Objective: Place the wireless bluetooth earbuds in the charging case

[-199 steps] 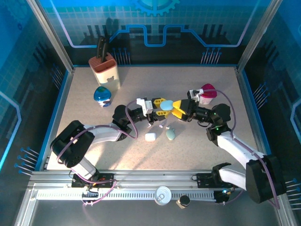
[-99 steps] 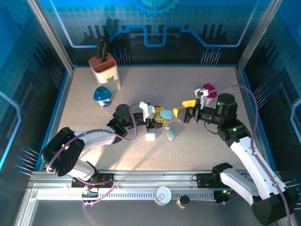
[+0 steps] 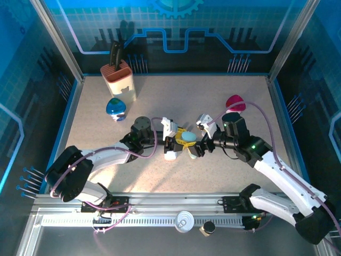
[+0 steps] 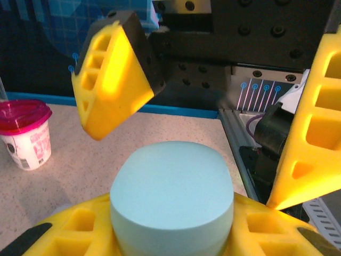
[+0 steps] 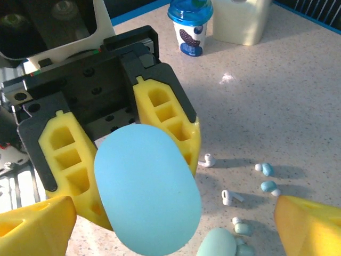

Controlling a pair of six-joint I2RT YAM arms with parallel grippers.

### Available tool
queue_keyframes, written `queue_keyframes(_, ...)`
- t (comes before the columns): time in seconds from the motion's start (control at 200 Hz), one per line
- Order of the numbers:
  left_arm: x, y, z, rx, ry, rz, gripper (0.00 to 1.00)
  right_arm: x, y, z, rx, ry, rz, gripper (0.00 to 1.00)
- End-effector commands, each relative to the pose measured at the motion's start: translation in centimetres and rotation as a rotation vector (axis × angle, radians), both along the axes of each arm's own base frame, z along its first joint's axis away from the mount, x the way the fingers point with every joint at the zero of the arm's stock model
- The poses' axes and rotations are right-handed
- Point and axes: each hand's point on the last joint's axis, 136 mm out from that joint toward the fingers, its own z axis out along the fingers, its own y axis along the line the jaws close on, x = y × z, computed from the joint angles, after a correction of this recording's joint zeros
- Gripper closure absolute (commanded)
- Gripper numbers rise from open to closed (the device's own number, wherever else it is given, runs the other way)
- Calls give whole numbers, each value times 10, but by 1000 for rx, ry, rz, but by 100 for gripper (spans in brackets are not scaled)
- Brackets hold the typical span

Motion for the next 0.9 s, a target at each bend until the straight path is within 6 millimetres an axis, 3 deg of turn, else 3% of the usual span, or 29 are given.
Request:
queue_keyframes(0.0, -7, -1, 26, -41, -56, -42, 70, 12, -10, 4, -66, -69, -64, 4)
queue_keyframes(0.435, -24, 4, 19, -34, -108, -107, 70, 37, -34, 24, 61, -58, -241, 10)
queue_keyframes(0.745, -33, 7, 25, -43, -122, -136, 70, 23, -10, 14, 103, 33, -79, 22)
queue_keyframes(0.895, -36, 7, 29, -53, -114, -154, 70, 16, 2, 11, 130, 70, -2, 37)
